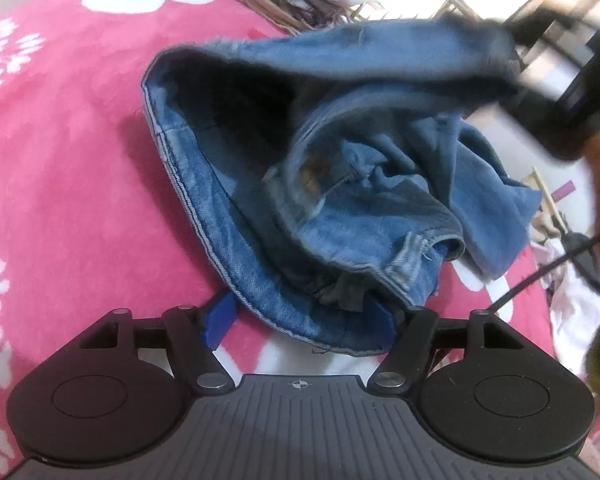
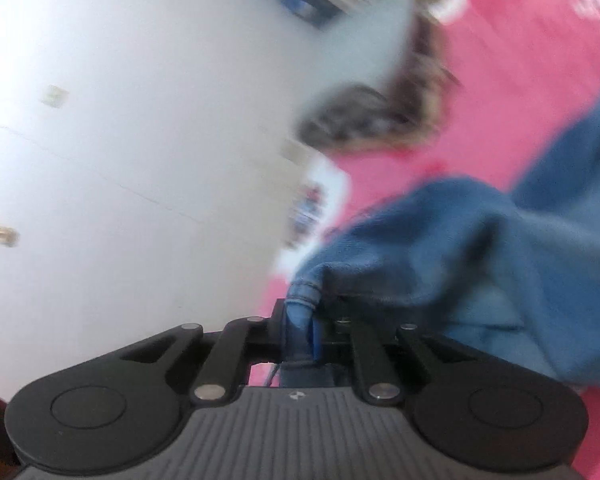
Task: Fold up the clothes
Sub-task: 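Lift the blue jeans up off the bed with both tools, letting them hang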
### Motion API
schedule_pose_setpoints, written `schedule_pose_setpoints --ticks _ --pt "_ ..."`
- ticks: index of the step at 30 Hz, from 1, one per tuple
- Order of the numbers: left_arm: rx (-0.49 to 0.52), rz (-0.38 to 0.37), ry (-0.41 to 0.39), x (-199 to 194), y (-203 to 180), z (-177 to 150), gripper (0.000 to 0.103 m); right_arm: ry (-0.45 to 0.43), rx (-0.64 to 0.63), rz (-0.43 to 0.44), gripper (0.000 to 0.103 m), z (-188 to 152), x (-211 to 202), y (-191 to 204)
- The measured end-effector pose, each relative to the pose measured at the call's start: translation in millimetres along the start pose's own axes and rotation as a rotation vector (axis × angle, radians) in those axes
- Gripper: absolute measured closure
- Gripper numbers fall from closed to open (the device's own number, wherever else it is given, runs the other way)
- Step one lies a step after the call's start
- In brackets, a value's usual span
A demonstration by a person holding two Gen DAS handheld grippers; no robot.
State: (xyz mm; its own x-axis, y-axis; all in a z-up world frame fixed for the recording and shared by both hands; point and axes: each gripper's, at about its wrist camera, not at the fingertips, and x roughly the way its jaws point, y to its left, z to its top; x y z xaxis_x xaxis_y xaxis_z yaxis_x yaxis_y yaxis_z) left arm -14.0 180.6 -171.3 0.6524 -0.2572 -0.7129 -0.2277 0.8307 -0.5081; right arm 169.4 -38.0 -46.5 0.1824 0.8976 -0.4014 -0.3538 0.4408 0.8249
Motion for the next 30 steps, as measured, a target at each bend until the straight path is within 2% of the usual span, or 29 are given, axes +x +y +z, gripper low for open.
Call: schedule_pose_setpoints --ticks 6,10,14,19,22,26,28,30 --pt "0.050 0.033 -0.044 -5.7 -6.6 -1.2 0.025 -0.083 -0.049 0.094 0.089 2.2 -42.4 44.7" --pt "0.064 0.022 -0.078 -13.0 -9.0 -1.4 0.023 -0.121 -0.085 0.092 0.089 -2.6 -58.1 56.3" --pt "0.068 -0.055 -0.131 -29.5 -5.9 -4.6 0.018 -0.169 -0.102 0.085 0.089 -8.2 -88.3 63.5" --pt "0.124 -0.165 -0.172 -50.6 -3.8 -13.0 0.015 -0.231 -0.086 0.092 0.089 -0.7 -108.2 57.9" --pt "0.146 -0.188 -0.187 -43.3 -21.8 -11.0 0.008 -0.241 -0.081 0.090 0.089 -1.3 -112.7 54.5" --pt "0.184 -0.246 -0.196 -34.9 -40.0 -6.2 0.006 -0.244 -0.102 0.068 0.089 -6.2 -115.2 55.8" --pt "0.195 -0.245 -0.198 -31.7 -49.3 -6.6 0.005 -0.245 -0.098 0.070 0.089 -7.9 -117.6 55.3" --pt "0.214 -0.210 -0.195 -27.8 -55.1 -8.6 0.005 -0.245 -0.098 0.076 0.089 -9.6 -120.5 56.3"
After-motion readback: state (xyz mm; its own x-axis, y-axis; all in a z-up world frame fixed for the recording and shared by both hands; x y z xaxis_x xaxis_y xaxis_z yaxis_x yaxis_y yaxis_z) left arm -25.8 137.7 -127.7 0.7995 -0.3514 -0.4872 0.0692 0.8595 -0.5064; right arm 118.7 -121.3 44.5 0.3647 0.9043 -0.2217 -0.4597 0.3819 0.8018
